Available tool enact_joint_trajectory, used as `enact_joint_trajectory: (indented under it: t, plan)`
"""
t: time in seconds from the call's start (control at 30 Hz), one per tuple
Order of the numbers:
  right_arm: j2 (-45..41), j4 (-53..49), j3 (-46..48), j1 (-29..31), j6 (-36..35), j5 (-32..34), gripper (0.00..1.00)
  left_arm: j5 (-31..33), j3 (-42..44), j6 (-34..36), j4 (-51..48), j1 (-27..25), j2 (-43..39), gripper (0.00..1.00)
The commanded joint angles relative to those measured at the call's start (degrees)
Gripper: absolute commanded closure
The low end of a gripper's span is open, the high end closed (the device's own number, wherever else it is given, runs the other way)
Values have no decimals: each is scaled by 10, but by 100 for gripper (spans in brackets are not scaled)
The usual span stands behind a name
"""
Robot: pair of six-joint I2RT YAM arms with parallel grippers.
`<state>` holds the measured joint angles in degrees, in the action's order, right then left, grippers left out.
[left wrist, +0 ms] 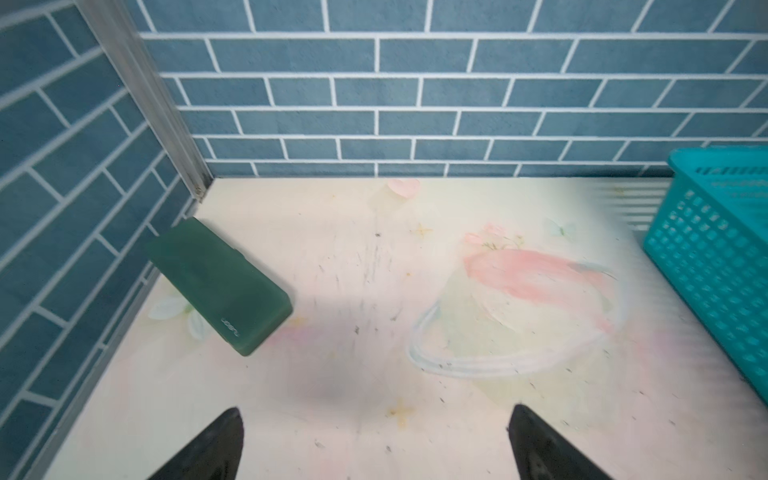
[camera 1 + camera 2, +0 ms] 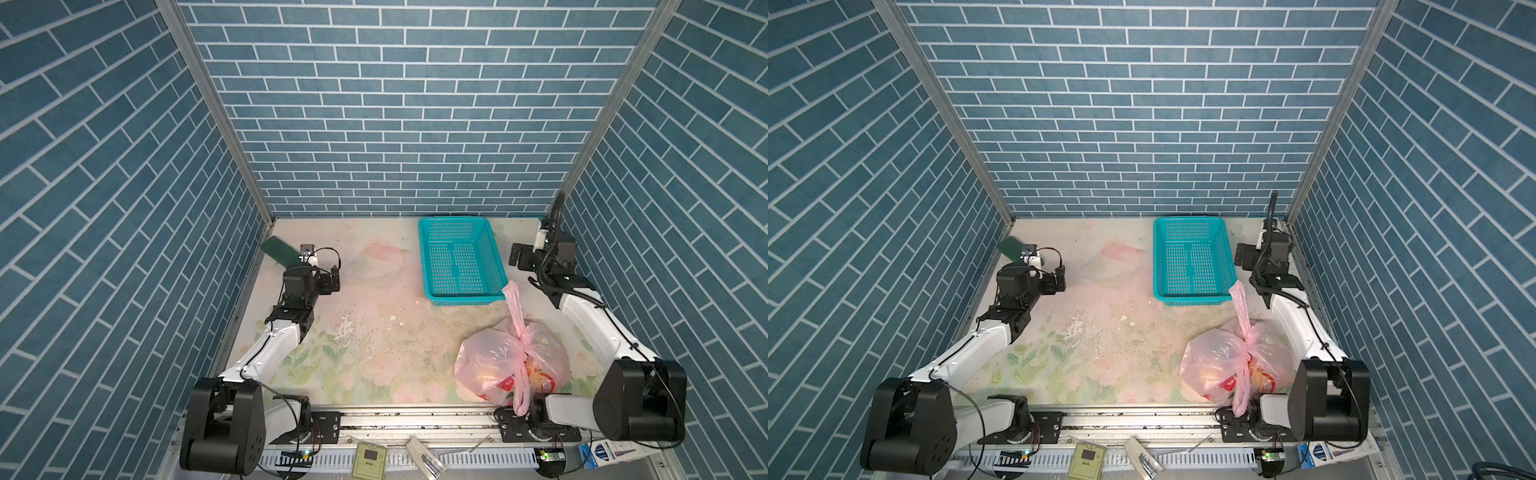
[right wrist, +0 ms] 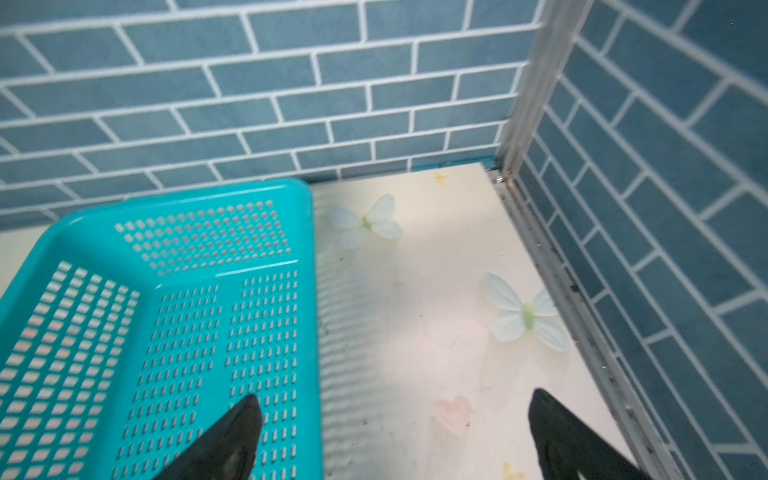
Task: Untie the knot of the plastic bag and take out the fruit
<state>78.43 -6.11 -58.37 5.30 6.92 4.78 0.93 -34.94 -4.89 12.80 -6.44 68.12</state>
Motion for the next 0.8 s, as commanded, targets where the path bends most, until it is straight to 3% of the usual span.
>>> enact_joint_trajectory:
  t: [0.0, 0.33, 0.77]
  plan:
    - [69, -132, -77, 29, -35, -16, 1, -28, -14, -44, -49, -17, -9, 0]
    - [187, -252, -175, 39, -44, 79, 1, -39, 0, -94, -58, -77, -32, 0]
    - [248, -271, -220, 22, -57, 227, 1, -47, 25, -98, -89, -81, -86, 0]
